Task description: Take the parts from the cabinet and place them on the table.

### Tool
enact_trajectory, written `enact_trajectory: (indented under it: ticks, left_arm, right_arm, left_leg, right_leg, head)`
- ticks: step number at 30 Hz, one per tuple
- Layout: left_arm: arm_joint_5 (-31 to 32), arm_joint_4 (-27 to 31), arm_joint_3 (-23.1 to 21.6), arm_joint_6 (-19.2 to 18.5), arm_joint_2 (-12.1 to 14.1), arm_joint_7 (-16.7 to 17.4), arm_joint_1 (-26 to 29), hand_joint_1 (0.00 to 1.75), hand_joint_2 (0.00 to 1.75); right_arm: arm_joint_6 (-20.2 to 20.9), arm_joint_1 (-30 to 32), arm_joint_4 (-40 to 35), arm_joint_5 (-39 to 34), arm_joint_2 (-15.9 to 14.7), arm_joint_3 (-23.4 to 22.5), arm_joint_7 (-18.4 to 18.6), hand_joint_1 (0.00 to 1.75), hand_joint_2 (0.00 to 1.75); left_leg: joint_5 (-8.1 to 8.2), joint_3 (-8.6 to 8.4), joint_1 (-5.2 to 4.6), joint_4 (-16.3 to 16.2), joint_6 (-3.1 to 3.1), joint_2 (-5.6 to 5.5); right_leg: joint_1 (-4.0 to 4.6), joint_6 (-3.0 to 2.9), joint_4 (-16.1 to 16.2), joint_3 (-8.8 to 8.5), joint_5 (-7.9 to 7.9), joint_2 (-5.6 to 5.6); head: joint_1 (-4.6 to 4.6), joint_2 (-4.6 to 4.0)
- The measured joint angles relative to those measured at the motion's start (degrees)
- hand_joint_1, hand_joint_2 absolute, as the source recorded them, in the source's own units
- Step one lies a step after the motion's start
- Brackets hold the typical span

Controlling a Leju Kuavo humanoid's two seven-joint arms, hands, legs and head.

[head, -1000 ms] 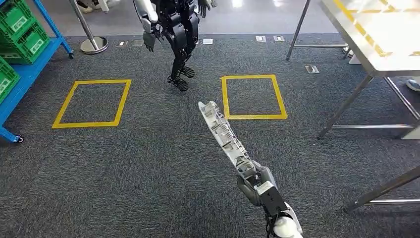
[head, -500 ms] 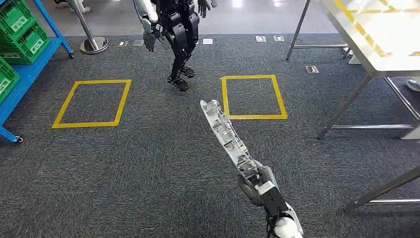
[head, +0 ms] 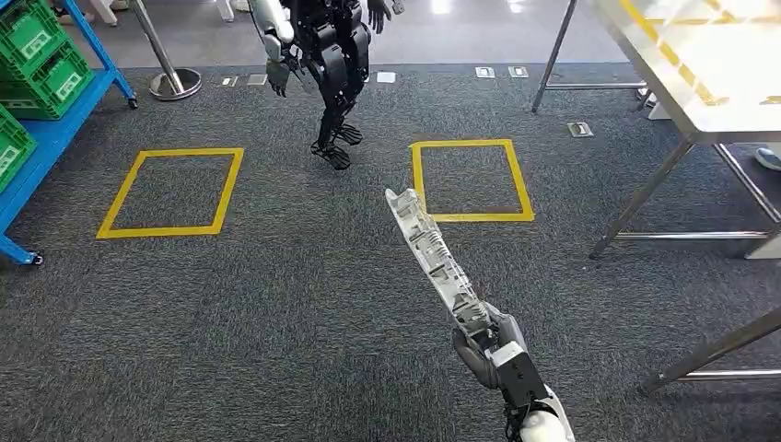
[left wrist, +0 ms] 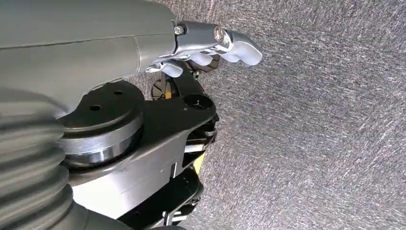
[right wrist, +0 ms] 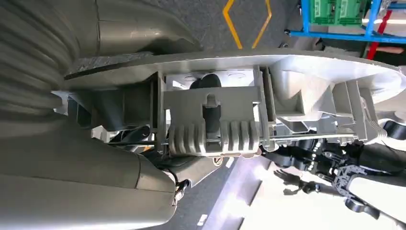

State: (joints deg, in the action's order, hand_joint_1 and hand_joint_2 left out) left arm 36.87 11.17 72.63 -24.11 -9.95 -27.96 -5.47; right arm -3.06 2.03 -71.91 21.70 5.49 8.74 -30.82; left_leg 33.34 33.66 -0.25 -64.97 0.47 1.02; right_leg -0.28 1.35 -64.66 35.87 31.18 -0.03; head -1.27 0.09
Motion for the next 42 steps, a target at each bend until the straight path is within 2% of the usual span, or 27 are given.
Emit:
enact_trajectory:
  ticks: [17, 20, 21, 23, 24, 25, 27, 29, 30, 31, 32, 33, 34, 35, 36, 37, 38, 39, 40, 41, 42]
  left_arm:
    - [0.68, 0.00, -0.02, -0.11, -0.13, -0.52, -0.03, 0.00, 1.75]
    - [0.48, -0.02, -0.02, -1.25, -0.15, 0.57, -0.03, 0.00, 1.75]
    - [0.50, 0.00, -0.02, -1.55, -0.13, 0.65, -0.03, 0.00, 1.75]
    - [0.70, 0.00, -0.02, -1.66, -0.13, 0.72, -0.04, 0.00, 1.75]
    - [0.79, -0.02, -0.04, -1.66, -0.13, 0.72, -0.02, 0.00, 1.75]
    - [0.85, 0.00, -0.09, -1.64, -0.15, 0.66, 0.00, 0.00, 1.75]
    - [1.40, 0.00, -0.13, -1.16, -0.15, 0.42, 0.12, 0.00, 1.75]
    - [1.75, 0.02, -0.37, -0.83, -0.15, 0.22, 0.00, 0.00, 1.75]
    - [1.75, 0.02, -0.39, -0.74, -0.17, 0.20, 0.04, 0.00, 1.75]
    - [1.75, 0.02, -0.39, -0.57, -0.17, 0.20, 0.16, 0.00, 1.75]
    - [1.75, 0.02, -0.39, -0.41, -0.17, 0.20, 0.24, 0.00, 1.75]
    - [1.77, 0.02, -0.39, -0.35, -0.17, 0.20, 0.27, 0.00, 1.75]
    - [1.79, 0.02, -0.42, -0.26, -0.20, 0.20, 0.27, 0.00, 1.75]
    - [1.86, 0.02, -0.42, -0.26, -0.20, 0.17, 0.27, 0.00, 1.75]
    - [1.86, 0.16, -0.44, -0.22, 0.13, 0.13, 0.25, 0.00, 1.75]
    - [1.88, 0.13, -0.48, -0.22, -0.02, 0.04, 0.12, 0.00, 1.75]
    - [1.88, 0.13, -0.50, -0.15, -0.07, -0.04, 0.09, 0.00, 1.75]
    - [1.88, 0.11, -0.52, -0.15, -0.09, -0.13, 0.13, 0.00, 1.75]
    - [1.88, 0.11, -0.55, -0.15, -0.11, -0.15, 0.06, 0.00, 1.75]
    - [1.90, 0.09, -0.63, -0.15, -0.22, -0.13, -0.16, 0.00, 1.75]
    - [1.90, 0.09, -0.74, -0.15, -0.22, -0.26, -0.23, 0.00, 1.75]
  right_arm:
    - [-0.09, -0.05, 0.00, 0.50, -0.02, -0.02, -0.07, 1.75, 1.75]
    - [-0.07, -0.05, 0.00, 0.52, -0.02, -0.02, -0.07, 1.75, 1.75]
    - [-0.07, -0.05, 0.02, 0.52, -0.02, -0.02, -0.04, 1.75, 1.75]
    - [-0.07, -0.08, 0.00, 0.52, -0.02, -0.02, -0.07, 1.75, 1.75]
    - [-0.09, 0.00, 0.02, 0.52, -0.02, -0.02, -0.09, 1.75, 1.75]
    - [-0.09, -0.03, 0.02, 0.52, -0.02, -0.04, -0.07, 1.75, 1.75]
    - [-0.04, -0.11, 0.02, 0.55, -0.02, -0.04, -0.09, 1.75, 1.75]
    - [-0.04, -0.02, 0.02, 0.55, -0.02, -0.04, -0.11, 1.75, 1.75]
    - [-0.07, 0.01, 0.02, 0.55, -0.02, -0.04, -0.13, 1.75, 1.75]
    - [-0.07, 0.03, 0.04, 0.55, -0.04, -0.07, -0.13, 1.75, 1.75]
    - [-0.07, 0.10, 0.04, 0.55, -0.07, -0.07, -0.13, 1.75, 1.75]
    - [-0.07, 0.17, 0.04, 0.55, -0.15, -0.09, -0.07, 1.75, 1.75]
    - [-0.07, 0.25, 0.02, 0.55, -0.20, -0.15, -0.04, 1.75, 1.75]
    - [-0.07, 0.41, 0.04, 0.55, -0.24, -0.15, -0.04, 1.75, 1.75]
    - [-0.07, 0.51, 0.15, 0.53, -0.24, -0.15, -0.15, 1.75, 1.75]
    - [-0.09, 0.54, 0.13, 0.61, -0.24, -0.15, -0.11, 1.75, 1.75]
    - [-0.11, 0.71, 0.00, 0.63, -0.22, -0.15, -0.20, 1.75, 1.75]
    - [-0.13, 0.74, -0.04, 0.70, -0.30, -0.17, -0.22, 1.75, 1.75]
    - [-0.17, 0.75, -0.04, 0.68, -0.39, -0.31, -0.15, 1.75, 1.75]
    - [-0.22, 1.13, -0.09, 0.70, -0.41, -0.37, -0.09, 1.75, 1.75]
    - [-0.26, 1.28, -0.07, 0.68, -0.46, -0.44, -0.04, 1.75, 1.75]
  left_leg:
    - [-0.03, -0.04, 0.00, 0.07, 0.00, 0.00]
    - [0.00, -0.02, -0.03, 0.00, 0.04, 0.00]
    - [0.05, -0.04, -0.33, -0.02, 0.40, -0.06]
    - [-0.25, 0.10, -0.42, 0.75, 0.82, 0.00]
    - [0.08, -0.05, -0.18, 1.74, 1.38, 0.01]
    - [0.04, -1.05, -0.02, 2.52, 1.98, -0.14]
    - [-0.07, -2.56, 0.22, 3.65, 2.26, -0.03]
    - [0.25, -3.32, 0.33, 3.85, 2.29, 0.01]
    - [0.56, -3.74, 0.41, 3.85, 1.99, 0.01]
    - [0.93, -4.29, 0.61, 3.85, 1.57, 0.00]
    - [1.43, -4.96, 0.89, 3.85, 1.17, -0.03]
    - [2.07, -5.82, 1.29, 3.85, 0.68, -0.09]
    - [2.87, -6.93, 1.82, 3.85, 0.08, -0.16]
    - [3.79, -7.81, 2.14, 3.85, -0.56, -0.13]
    - [4.46, -8.56, 2.13, 3.85, -1.30, -0.05]
    - [4.72, -8.45, 1.79, 4.62, -2.00, 0.07]
    - [4.88, -9.08, 1.78, 5.76, -2.30, 0.30]
    - [4.30, -10.33, 1.91, 6.06, -2.95, 0.35]
    - [3.41, -10.36, 2.01, 5.62, -3.49, 0.26]
    - [1.16, -8.05, 2.22, 1.60, -3.72, 0.07]
    - [-1.74, -4.49, 2.23, -4.14, -3.39, -0.23]
  right_leg:
    - [0.00, -0.02, 0.08, -0.03, -0.03, 0.00]
    - [-0.03, 0.02, 0.19, -0.05, -0.07, 0.00]
    - [-0.35, 0.39, 0.51, -0.14, -0.31, -0.06]
    - [-0.41, 0.82, 1.10, -0.41, -0.79, -0.03]
    - [-0.35, 1.09, 0.35, -0.31, -1.76, 0.00]
    - [-0.46, 1.28, -0.22, -0.37, -1.91, -0.02]
    - [-0.60, 1.42, -2.29, 0.89, -1.11, 0.06]
    - [-0.81, 2.06, -9.08, 5.49, 2.02, 0.13]
    - [-1.04, 2.43, -12.28, 7.91, 2.80, 0.13]
    - [-1.29, 2.50, -13.61, 9.51, 2.38, 0.12]
    - [-1.56, 2.77, -12.46, 9.74, 0.68, 0.11]
    - [-1.87, 3.20, -9.38, 8.92, -1.30, 0.08]
    - [-2.22, 3.71, -4.85, 7.34, -3.60, -0.08]
    - [-2.68, 4.33, -0.15, 5.85, -6.79, -0.61]
    - [-2.13, 4.30, 0.30, 6.68, -7.14, -1.46]
    - [-1.51, 2.03, 0.85, 6.02, -5.77, -1.45]
    - [-1.52, 1.29, 1.18, 6.01, -6.06, -1.20]
    - [-1.78, 0.66, 1.44, 5.69, -5.45, -0.91]
    - [-1.71, 0.03, 1.56, 5.06, -4.94, -0.85]
    - [-1.73, -0.58, 2.11, 3.53, -4.22, -0.34]
    - [-1.65, -0.87, 2.51, 2.27, -3.59, -0.35]
  head:
    - [0.00, 0.00]
    - [0.00, 0.00]
    - [0.04, 0.00]
    - [0.11, 0.00]
    - [0.09, 0.00]
    - [0.15, 0.00]
    - [-0.13, 0.00]
    - [-0.18, 0.00]
    - [-0.17, 0.00]
    - [-0.15, 0.00]
    - [-0.17, 0.00]
    - [-0.17, 0.00]
    - [-0.17, 0.00]
    - [-0.24, 0.00]
    - [-0.65, 0.00]
    - [-0.72, 0.00]
    - [-0.63, 0.00]
    - [-0.53, 0.00]
    - [-0.48, 0.00]
    - [-0.20, 0.00]
    - [0.13, 0.00]
